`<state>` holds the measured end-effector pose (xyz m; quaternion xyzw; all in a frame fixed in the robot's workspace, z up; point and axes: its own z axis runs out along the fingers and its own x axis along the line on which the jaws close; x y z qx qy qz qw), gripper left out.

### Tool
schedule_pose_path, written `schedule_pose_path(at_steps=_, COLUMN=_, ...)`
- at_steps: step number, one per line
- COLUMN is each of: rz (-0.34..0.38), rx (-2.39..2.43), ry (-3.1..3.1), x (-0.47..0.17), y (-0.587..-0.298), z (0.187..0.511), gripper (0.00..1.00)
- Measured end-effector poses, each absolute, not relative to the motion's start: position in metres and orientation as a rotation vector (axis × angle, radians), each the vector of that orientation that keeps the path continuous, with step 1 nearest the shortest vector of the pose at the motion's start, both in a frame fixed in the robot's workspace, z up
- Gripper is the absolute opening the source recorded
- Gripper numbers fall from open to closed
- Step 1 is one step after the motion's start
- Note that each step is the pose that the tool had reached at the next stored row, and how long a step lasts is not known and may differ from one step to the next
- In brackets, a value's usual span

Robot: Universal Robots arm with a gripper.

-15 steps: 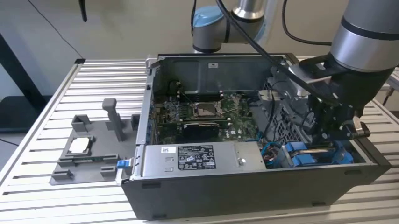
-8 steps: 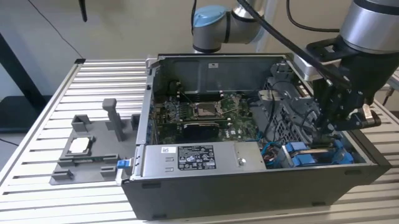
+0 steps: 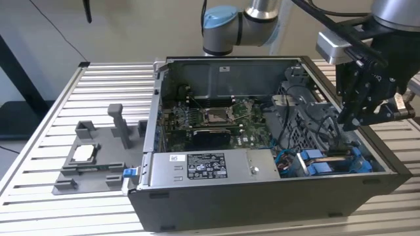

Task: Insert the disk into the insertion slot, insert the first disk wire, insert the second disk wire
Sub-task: 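Insert the second disk wire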

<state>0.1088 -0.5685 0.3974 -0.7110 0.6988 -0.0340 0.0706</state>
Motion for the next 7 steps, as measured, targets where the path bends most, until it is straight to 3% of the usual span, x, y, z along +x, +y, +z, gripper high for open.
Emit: schedule_pose_path(at_steps=7, rz=-0.102, rx=-2.139, ry=2.102, x=0.1088, y=-0.5685, z=0.4007, gripper=0.25)
